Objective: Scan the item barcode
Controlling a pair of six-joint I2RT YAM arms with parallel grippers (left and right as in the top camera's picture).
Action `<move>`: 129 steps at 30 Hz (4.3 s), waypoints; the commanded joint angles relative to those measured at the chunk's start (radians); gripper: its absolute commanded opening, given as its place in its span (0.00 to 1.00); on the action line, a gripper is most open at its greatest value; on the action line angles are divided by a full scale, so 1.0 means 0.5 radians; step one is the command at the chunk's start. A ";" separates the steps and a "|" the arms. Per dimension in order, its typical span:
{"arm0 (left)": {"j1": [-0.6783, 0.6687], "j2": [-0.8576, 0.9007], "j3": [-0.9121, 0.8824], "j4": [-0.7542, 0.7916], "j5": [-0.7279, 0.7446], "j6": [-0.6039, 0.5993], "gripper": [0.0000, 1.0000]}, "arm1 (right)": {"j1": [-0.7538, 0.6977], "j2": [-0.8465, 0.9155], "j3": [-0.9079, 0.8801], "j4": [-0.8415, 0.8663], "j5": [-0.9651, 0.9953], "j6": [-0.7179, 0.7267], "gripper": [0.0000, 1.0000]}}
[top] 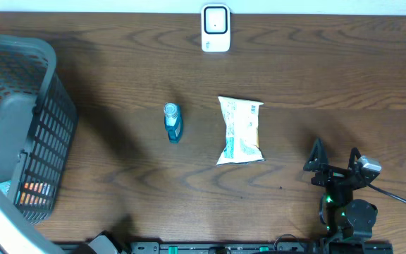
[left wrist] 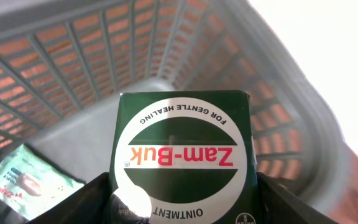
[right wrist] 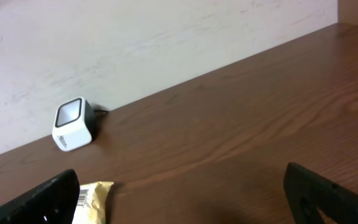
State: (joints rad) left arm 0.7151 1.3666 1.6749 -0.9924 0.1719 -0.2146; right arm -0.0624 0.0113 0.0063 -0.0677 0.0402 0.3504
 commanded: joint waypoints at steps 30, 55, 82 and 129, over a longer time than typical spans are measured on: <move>-1.442 -0.049 0.021 0.145 -0.121 -0.259 0.63 | 0.008 -0.009 -0.002 -0.008 0.004 -0.030 0.99; -2.521 0.993 0.021 0.559 -0.414 -0.600 0.63 | 0.008 -0.009 -0.002 -0.008 0.004 -0.030 0.99; -2.882 1.341 0.056 0.301 -0.863 -0.974 0.84 | 0.008 -0.009 -0.002 -0.008 0.004 -0.030 0.99; 0.028 0.428 -1.013 -0.197 -0.620 -1.444 0.99 | 0.008 -0.009 -0.002 -0.008 0.004 -0.030 0.99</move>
State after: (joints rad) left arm 0.7261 1.5444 1.2175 -1.1229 -0.1982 -0.9485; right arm -0.0624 0.0113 0.0063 -0.0673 0.0402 0.3504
